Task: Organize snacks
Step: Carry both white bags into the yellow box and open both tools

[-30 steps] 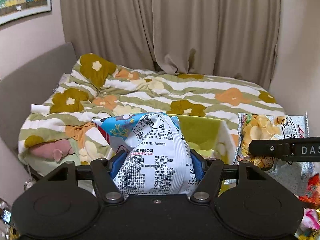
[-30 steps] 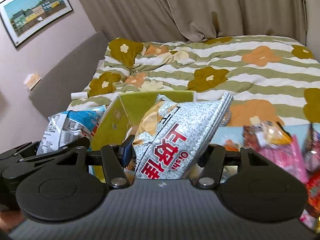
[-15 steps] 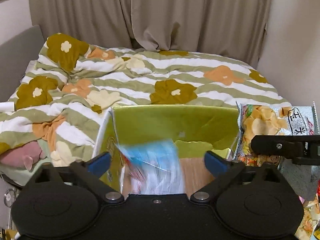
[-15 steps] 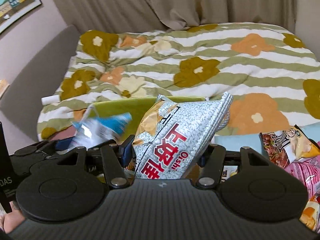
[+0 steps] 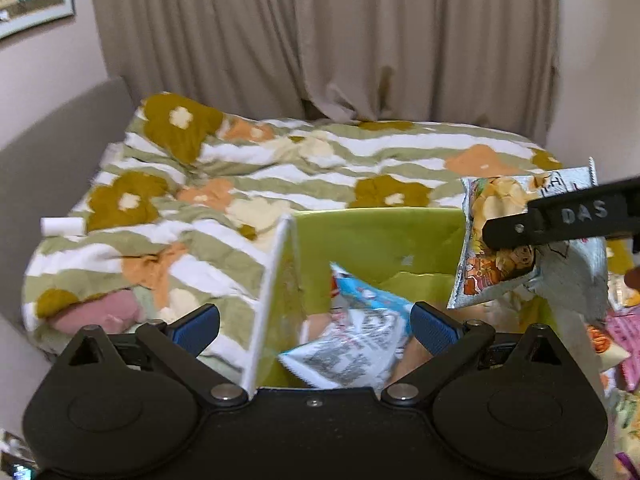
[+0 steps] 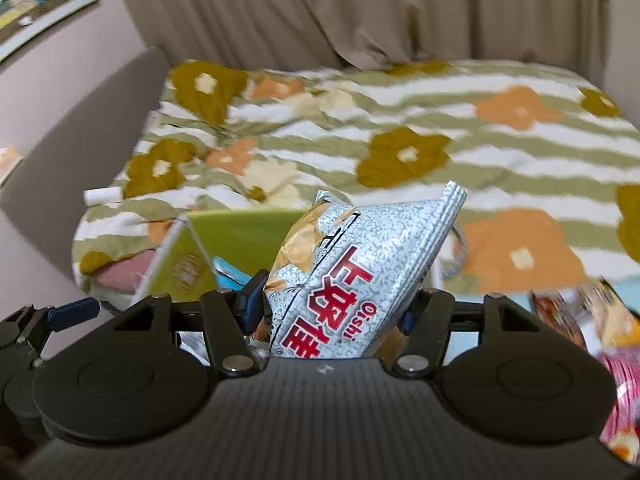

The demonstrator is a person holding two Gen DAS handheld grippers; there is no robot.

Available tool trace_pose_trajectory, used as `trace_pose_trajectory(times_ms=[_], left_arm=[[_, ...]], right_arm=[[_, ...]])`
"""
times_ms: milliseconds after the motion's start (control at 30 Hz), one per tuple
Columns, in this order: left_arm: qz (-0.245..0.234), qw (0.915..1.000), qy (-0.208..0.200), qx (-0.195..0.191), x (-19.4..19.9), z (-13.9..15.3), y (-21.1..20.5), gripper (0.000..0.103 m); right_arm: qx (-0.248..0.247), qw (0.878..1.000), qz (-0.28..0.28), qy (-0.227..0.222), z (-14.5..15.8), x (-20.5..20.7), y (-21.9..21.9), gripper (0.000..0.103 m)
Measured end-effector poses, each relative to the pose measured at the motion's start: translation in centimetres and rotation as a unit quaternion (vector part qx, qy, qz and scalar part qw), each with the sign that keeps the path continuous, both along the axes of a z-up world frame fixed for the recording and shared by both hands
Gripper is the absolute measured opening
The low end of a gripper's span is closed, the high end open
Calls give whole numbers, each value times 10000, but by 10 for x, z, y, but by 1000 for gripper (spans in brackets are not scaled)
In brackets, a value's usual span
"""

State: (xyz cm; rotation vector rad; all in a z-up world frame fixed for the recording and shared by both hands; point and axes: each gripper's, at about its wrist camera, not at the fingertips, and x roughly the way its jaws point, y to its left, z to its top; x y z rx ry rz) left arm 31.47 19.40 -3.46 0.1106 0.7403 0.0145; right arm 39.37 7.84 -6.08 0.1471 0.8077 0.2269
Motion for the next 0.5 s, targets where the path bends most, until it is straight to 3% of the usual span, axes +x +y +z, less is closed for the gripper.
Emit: trace_pose_trajectory(times_ms=[200,267,500], left_arm=[[-20,9999,-6,-118,-2,1,3,103],[-55,9998,76,-177,-2,-1,3,103],[49,9999,78,-45,-10,-6,4,103]], right_arm=[[-142,9996,155,162,-17,18,15,78],[-382,9983,278,327,-26,23,21,103],[-659,9940,347,801,-40,17,17,103]])
